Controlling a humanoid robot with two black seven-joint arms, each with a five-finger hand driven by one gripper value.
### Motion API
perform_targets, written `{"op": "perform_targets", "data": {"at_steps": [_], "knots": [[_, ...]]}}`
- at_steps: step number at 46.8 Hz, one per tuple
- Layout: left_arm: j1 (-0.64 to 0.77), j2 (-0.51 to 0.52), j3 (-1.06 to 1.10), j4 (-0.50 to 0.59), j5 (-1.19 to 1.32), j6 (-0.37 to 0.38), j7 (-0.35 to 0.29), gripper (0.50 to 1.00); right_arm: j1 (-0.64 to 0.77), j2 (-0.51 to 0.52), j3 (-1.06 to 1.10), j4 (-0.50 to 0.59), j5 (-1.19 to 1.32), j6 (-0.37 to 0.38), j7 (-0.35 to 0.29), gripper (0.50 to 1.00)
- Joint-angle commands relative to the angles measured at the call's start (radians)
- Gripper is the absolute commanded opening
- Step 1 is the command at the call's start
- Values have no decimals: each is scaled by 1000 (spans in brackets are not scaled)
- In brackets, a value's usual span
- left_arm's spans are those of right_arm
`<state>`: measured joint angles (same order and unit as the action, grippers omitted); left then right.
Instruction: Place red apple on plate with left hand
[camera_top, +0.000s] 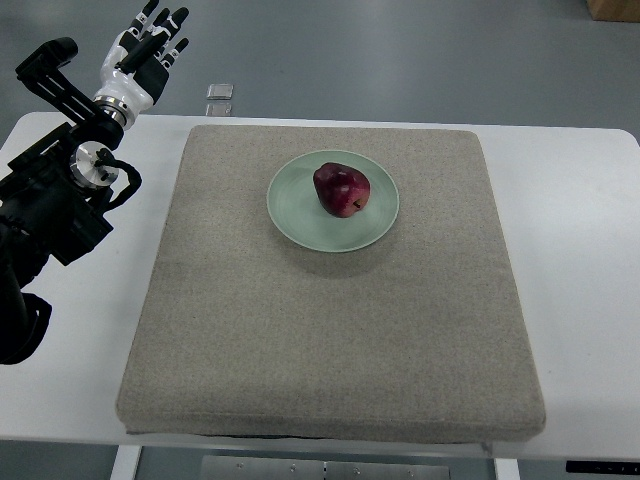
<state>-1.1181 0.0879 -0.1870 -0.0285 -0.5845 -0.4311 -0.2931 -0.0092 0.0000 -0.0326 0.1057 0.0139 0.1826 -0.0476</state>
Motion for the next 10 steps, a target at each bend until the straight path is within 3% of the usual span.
{"op": "perform_targets", "data": {"at_steps": [1,10], "knots": [[0,-2,-2,1,0,0,0,992,0,0,-3,5,0,9,0,930],[-3,0,-2,1,-2,0,0,992,-9,0,-7,14,-5,12,3,932]]}}
